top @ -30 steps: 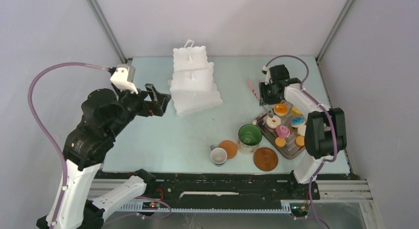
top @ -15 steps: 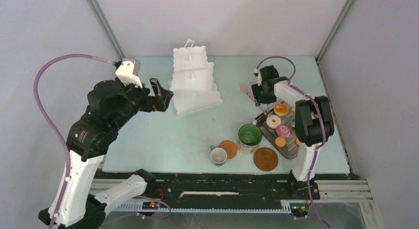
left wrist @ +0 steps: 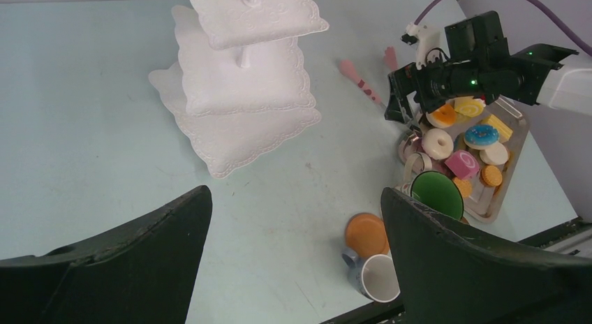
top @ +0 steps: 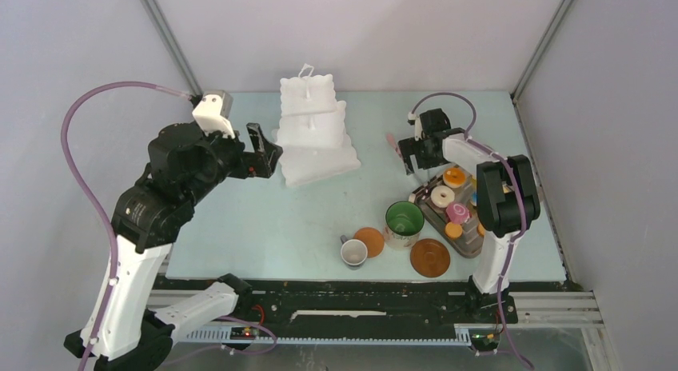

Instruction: Serve the afternoon tea

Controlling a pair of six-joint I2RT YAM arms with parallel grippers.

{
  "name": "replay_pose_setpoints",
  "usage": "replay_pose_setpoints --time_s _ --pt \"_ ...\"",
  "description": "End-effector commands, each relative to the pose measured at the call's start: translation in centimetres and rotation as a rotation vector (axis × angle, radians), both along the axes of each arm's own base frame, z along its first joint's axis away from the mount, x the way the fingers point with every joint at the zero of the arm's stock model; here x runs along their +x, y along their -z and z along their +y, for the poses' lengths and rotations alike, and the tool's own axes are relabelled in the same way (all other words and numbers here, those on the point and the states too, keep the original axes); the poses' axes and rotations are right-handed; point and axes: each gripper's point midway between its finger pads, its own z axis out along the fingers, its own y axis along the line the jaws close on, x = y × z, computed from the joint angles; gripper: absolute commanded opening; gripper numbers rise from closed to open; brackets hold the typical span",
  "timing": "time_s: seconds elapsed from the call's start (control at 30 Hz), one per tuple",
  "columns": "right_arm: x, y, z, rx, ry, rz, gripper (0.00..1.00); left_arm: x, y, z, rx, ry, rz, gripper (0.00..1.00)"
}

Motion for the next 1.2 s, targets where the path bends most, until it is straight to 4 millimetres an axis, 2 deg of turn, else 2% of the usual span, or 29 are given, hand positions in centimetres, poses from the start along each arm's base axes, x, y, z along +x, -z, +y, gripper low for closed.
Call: replay_pose_setpoints --time_s 0.0,0.23,0.37,0.5,0.57,0.67,0.8,1.0,1.17 --pt "1.2 0.3 0.9 0.017 -0.057 -0.031 1.0 -0.2 -1.3 0.0 -0.006 0.006 -0.037 0.98" --pt "2.9 0.5 0.5 0.051 -0.037 0.004 0.88 -0.1 -1.3 -0.4 -0.019 0.021 -0.03 0.98" --pt "3.6 1.5 0.6 0.013 -0.012 0.077 0.72 0.0 -1.2 -0.7 -0.027 0.028 -0.023 0.98" --pt "3.9 1.5 0.3 -0.008 0.009 0.074 0.69 -0.1 -1.4 -0.6 -0.029 0.023 -0.026 0.98" --pt "3.9 1.2 0.2 -0.009 0.016 0.062 0.61 -0.1 -1.4 -0.4 -0.027 0.015 -0.031 0.98" --pt "4.1 0.0 0.1 -0.002 0.031 0.023 0.48 -0.1 -1.5 -0.3 -0.025 0.013 -0.035 0.98" --pt "4.5 -2.8 0.1 0.02 0.043 -0.044 0.31 0.0 -1.6 -0.3 -0.019 0.017 -0.037 0.98" --pt "3.1 -5.6 -0.1 0.039 0.076 -0.045 0.25 0.1 -1.5 -0.5 -0.017 0.021 -0.043 0.98" --pt "0.6 -7.9 -0.6 0.078 0.105 0.004 0.27 0.0 -1.2 -0.3 -0.012 0.021 -0.046 0.98"
